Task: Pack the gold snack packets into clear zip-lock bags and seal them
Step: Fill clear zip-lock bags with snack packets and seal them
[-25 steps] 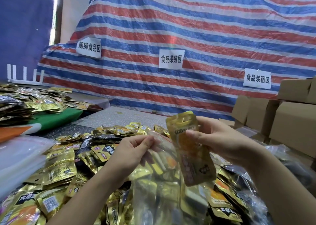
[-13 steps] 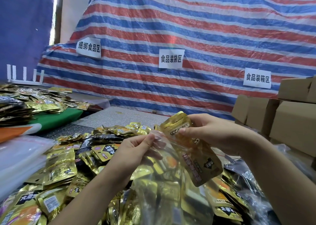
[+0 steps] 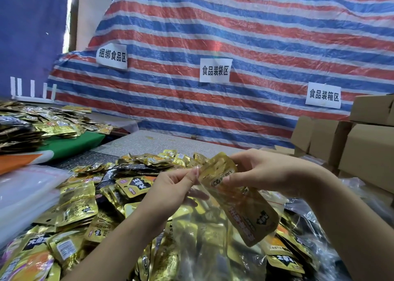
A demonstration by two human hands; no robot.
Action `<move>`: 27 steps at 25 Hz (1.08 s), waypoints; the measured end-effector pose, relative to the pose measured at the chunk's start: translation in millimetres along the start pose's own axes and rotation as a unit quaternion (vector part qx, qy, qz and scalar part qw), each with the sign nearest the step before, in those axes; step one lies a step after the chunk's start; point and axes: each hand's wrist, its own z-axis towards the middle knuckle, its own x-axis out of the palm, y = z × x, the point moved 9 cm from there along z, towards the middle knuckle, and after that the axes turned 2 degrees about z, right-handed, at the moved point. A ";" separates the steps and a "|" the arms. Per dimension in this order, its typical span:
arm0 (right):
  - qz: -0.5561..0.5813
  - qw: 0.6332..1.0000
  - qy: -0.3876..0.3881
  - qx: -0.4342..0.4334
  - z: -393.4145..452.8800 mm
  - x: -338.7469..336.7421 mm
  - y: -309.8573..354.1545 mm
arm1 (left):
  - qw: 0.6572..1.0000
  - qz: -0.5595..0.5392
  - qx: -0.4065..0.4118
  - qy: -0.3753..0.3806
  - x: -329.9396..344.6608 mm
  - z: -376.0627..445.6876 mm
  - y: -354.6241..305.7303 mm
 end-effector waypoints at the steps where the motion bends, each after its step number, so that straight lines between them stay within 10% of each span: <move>1: -0.015 1.000 0.002 0.007 0.5 -0.2 -0.6 | 1.000 -0.001 0.003 0.001 0.6 -0.3 -0.8; 27: -0.204 0.970 0.116 0.068 5.8 22.2 20.4 | 0.995 0.017 0.059 -0.078 -6.9 -2.4 -7.3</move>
